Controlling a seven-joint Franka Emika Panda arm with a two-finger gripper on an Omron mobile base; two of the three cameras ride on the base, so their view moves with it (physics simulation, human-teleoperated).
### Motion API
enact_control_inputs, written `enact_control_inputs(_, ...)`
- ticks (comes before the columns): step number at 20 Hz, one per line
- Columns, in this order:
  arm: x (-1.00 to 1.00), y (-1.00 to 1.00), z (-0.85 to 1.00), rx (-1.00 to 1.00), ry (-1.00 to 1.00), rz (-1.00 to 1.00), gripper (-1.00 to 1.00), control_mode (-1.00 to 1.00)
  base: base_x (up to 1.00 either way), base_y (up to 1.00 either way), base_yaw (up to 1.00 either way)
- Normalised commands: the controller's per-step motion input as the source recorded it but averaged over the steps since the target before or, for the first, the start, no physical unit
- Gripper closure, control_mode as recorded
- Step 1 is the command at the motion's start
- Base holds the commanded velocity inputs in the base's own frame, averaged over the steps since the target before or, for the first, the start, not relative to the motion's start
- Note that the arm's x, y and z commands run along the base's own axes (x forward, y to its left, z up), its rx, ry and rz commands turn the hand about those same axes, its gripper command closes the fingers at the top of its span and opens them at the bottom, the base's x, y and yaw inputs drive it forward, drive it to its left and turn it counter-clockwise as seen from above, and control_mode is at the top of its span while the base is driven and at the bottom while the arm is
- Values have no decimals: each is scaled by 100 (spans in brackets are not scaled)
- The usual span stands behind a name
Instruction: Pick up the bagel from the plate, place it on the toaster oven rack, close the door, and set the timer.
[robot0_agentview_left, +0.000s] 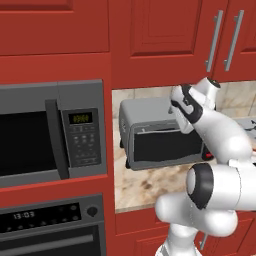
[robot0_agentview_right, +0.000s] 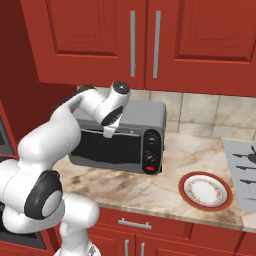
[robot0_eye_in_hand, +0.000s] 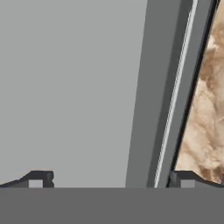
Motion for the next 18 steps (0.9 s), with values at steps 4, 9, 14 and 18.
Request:
enact_control_inputs(4, 0, -100, -100, 22, 4, 13, -100, -100, 0, 0, 0)
enact_control_inputs(9, 15, -100, -97, 20, -7, 12, -100, -100, 0, 0, 0)
enact_control_inputs(14, 79, -68, -78, 19, -18, 5, -100, -100, 0, 0, 0)
enact_control_inputs(18, 98, -44, -64, 21, -30, 0, -100, -100, 0, 0, 0)
